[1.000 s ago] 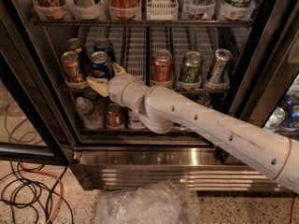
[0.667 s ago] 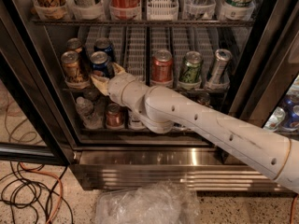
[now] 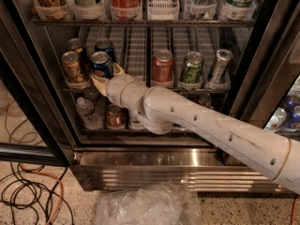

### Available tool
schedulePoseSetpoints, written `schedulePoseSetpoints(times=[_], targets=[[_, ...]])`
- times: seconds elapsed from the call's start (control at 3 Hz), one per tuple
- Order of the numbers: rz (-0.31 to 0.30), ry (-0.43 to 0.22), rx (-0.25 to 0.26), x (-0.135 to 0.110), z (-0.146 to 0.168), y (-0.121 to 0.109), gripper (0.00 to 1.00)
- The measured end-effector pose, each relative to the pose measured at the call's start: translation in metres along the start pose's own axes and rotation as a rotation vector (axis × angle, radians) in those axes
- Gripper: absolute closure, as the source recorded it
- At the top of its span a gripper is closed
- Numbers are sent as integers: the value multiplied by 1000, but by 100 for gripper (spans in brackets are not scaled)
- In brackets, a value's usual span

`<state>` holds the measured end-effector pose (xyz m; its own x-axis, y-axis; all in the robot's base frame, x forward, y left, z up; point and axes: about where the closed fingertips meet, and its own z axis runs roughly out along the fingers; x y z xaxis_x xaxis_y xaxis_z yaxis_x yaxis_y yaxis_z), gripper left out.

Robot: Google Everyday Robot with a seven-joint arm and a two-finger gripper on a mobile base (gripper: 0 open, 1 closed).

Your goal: Pick pepsi can from middle shelf of fridge

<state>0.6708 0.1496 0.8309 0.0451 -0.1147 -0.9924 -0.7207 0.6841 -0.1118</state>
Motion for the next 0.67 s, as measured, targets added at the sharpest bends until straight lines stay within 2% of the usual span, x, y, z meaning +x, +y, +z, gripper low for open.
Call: schedulePoseSetpoints(times=[0.33, 0.67], targets=[[-2, -66, 18, -22, 0, -10, 100], [-38, -173, 116, -49, -12, -39, 100]])
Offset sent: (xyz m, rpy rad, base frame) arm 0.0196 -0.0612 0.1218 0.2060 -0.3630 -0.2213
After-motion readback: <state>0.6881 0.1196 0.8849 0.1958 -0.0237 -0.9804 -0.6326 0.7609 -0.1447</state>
